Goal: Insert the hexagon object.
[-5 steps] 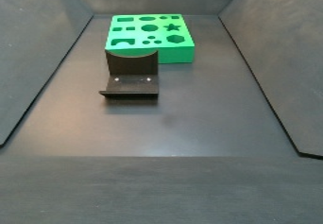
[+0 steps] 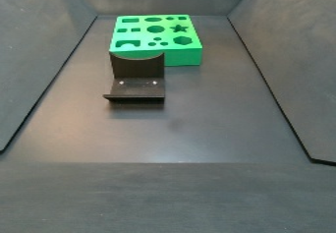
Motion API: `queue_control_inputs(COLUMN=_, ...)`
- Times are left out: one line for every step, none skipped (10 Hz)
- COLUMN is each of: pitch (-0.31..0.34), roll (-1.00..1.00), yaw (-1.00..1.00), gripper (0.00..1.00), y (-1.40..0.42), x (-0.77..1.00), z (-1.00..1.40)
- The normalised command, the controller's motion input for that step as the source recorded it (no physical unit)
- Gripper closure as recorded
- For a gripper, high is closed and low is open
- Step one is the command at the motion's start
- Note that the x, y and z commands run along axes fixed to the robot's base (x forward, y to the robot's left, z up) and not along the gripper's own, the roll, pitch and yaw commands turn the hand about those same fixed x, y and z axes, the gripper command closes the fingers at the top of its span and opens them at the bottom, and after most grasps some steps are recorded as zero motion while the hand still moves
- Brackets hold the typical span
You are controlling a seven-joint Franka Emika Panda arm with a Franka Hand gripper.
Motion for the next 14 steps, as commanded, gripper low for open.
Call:
queue_control_inputs(pitch=-0.181, roll=0.00, yaw=0.34, gripper=1.00, y=0.41, x=0.07, z=-0.86)
queue_control_inputs(pitch=-0.169, roll=0.00, yaw=0.23, gripper=1.00, y=0.38, x=0.00, z=-0.89)
queue_control_inputs(pitch=-0.107, roll=-0.05, yaw=0.00, gripper=1.00, y=0.43, x=-0.01, z=-0.84)
queue_control_inputs(pitch=-0.013, roll=-0.03, yaw=-0.07, gripper=1.00, y=0.37, x=0.00, z=-0.69)
queue_control_inputs(pitch=0.011, roll=0.00, yaw=-0.24, gripper=1.00, y=0.31, x=0.21, z=-0.66)
queue_control_inputs(pitch=0.059, roll=0.00, yaw=-0.23, gripper=1.00, y=0.32, x=0.17, z=-0.51)
queue_control_inputs(pitch=0.000, roll=0.00, yaw=-0.23, gripper=1.00, y=0.24, x=0.01, z=-0.51)
queue_control_inputs(pitch=-0.073, roll=-0.10, yaw=-0.12, gripper=1.00, y=0.18, x=-0.09, z=-0.55)
queue_control_inputs(pitch=-0.104, roll=-0.10, yaw=0.00, gripper=1.00, y=0.12, x=-0.23, z=-0.37)
queue_control_inputs(pitch=-0.066, roll=-0.12, yaw=0.00, gripper=1.00, y=0.09, x=-0.19, z=-0.25)
queue_control_inputs(pitch=-0.041, roll=-0.09, yaw=0.00, gripper=1.00, y=0.07, x=-0.06, z=-0.20)
queue_control_inputs(pitch=-0.051, roll=-0.08, yaw=0.00, gripper=1.00, y=0.13, x=-0.12, z=-0.19)
queue_control_inputs(pitch=-0.073, roll=-0.11, yaw=0.02, gripper=1.00, y=0.13, x=-0.11, z=-0.25)
queue_control_inputs(pitch=-0.110, roll=-0.07, yaw=0.02, gripper=1.00, y=0.08, x=-0.09, z=-0.41)
